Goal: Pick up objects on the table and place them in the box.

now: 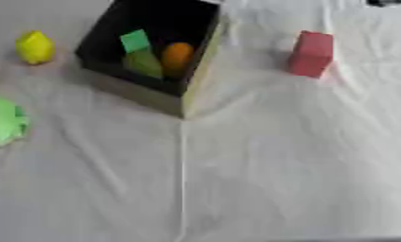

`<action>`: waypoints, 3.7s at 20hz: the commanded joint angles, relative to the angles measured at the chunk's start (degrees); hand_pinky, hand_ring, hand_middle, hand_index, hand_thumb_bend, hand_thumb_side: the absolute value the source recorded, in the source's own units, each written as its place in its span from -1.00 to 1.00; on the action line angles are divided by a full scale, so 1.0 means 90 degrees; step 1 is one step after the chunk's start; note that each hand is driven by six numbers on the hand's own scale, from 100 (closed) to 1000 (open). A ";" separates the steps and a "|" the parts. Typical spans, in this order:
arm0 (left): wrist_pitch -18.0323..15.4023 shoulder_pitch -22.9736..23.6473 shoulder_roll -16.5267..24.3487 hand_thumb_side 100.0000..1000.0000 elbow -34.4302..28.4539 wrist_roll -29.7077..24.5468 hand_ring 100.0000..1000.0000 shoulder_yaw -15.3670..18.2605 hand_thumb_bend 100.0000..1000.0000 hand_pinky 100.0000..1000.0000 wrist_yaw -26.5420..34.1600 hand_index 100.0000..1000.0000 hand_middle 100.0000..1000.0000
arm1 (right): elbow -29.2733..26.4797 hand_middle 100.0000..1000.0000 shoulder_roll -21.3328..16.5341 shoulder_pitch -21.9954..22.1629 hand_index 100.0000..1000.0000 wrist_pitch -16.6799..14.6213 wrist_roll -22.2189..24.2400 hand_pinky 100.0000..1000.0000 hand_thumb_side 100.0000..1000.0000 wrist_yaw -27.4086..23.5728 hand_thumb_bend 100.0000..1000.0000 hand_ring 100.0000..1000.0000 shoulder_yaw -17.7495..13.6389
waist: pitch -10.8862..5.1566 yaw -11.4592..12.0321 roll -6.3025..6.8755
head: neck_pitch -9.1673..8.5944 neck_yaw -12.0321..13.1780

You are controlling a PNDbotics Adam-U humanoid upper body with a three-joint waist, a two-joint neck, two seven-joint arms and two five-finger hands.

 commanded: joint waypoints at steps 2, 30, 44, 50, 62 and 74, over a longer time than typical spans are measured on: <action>-0.0019 -0.0021 0.0344 0.44 -0.0114 0.0081 0.50 0.0169 -0.24 0.65 0.0015 0.83 0.52 | -0.0139 0.75 -0.0300 -0.0178 0.74 0.0031 -0.0004 0.82 -1.00 -0.0105 -0.22 0.99 -0.0180 | -0.0210 -0.0007 -0.0107 | 0.0060 0.0009; -0.0014 -0.0089 0.0206 0.44 -0.0093 0.0075 0.50 0.0136 -0.24 0.65 0.0091 0.82 0.52 | 0.0316 0.76 0.0143 0.0022 0.78 -0.0159 0.0468 0.82 -1.00 0.0151 -0.22 1.00 0.0831 | -0.0216 0.0074 -0.0122 | -0.0222 -0.0244; -0.0001 -0.0100 0.0121 0.45 -0.0082 0.0039 0.50 0.0097 -0.25 0.65 0.0112 0.82 0.50 | 0.1245 0.74 0.0607 -0.0117 0.77 -0.0606 0.0204 0.82 -0.94 0.0518 -0.27 1.00 0.0790 | -0.0154 0.0125 -0.0118 | -0.0339 -0.0455; 0.0004 -0.0073 0.0114 0.45 -0.0066 0.0032 0.50 0.0093 -0.25 0.65 0.0128 0.81 0.50 | 0.1421 0.75 0.0654 -0.0141 0.77 -0.0780 0.0331 0.83 -0.83 0.0369 -0.42 1.00 0.0719 | -0.0148 0.0132 -0.0141 | -0.0359 -0.0490; -0.0002 0.0008 0.0163 0.45 -0.0040 0.0017 0.50 0.0093 -0.26 0.65 0.0131 0.80 0.49 | 0.0845 0.75 0.0407 -0.0148 0.77 -0.0478 0.1270 0.83 -0.60 -0.0625 -0.69 1.00 0.0730 | -0.0198 0.0062 -0.0191 | -0.0215 -0.0495; 0.0007 0.0046 0.0183 0.45 -0.0013 -0.0033 0.51 0.0051 -0.26 0.65 0.0115 0.80 0.49 | -0.0068 0.76 -0.0001 0.0002 0.78 -0.0358 0.1416 0.83 -0.79 -0.0796 -0.42 1.00 0.0972 | -0.0287 -0.0036 -0.0274 | -0.0032 -0.0524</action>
